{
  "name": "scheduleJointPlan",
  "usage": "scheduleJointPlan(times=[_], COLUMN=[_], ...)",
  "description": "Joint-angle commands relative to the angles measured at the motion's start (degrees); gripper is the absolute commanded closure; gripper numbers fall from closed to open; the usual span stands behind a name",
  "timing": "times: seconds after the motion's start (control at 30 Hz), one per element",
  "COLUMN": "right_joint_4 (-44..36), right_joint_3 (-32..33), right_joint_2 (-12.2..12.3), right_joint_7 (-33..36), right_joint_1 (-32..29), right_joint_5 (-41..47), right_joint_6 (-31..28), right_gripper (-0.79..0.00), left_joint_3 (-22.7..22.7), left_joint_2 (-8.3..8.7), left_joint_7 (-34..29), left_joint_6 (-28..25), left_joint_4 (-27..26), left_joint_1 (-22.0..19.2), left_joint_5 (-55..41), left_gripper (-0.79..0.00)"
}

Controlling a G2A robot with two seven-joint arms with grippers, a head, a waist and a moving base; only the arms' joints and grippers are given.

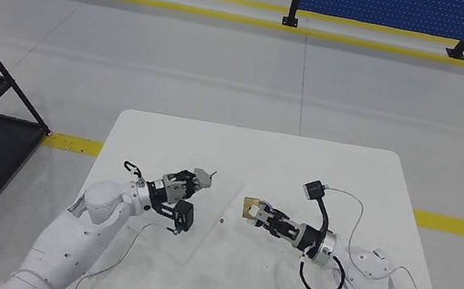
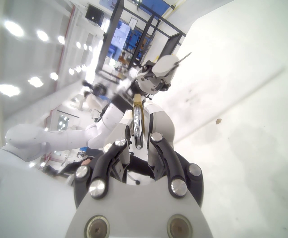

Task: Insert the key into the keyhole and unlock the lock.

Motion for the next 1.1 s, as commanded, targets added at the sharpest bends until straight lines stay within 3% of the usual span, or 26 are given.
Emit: scheduleJointPlan(times=[0.0, 0.3, 0.73, 0.83, 1.07], right_joint_4=[0.0, 0.0, 0.0, 0.0, 0.0], right_joint_3=[0.0, 0.0, 0.0, 0.0, 0.0], right_joint_2=[0.0, 0.0, 0.0, 0.0, 0.0], right_joint_7=[0.0, 0.0, 0.0, 0.0, 0.0], right_joint_1=[0.0, 0.0, 0.0, 0.0, 0.0], right_joint_5=[0.0, 0.0, 0.0, 0.0, 0.0], right_joint_6=[0.0, 0.0, 0.0, 0.0, 0.0], right_gripper=[0.000, 0.000, 0.000, 0.000, 0.000], left_joint_3=[0.3, 2.0, 1.9, 0.6, -1.7], left_joint_2=[0.32, 0.60, 0.58, 1.16, 2.79], left_joint_7=[3.9, 16.0, 15.1, 14.0, 23.5], left_joint_6=[7.8, 25.4, 25.0, 27.0, 28.8], left_joint_4=[2.5, 10.2, 9.9, 8.8, 7.9], left_joint_1=[-1.2, -6.6, -6.5, -6.6, -7.5], left_joint_5=[5.5, 5.5, 4.8, 9.1, 11.2], left_gripper=[0.000, 0.000, 0.000, 0.000, 0.000])
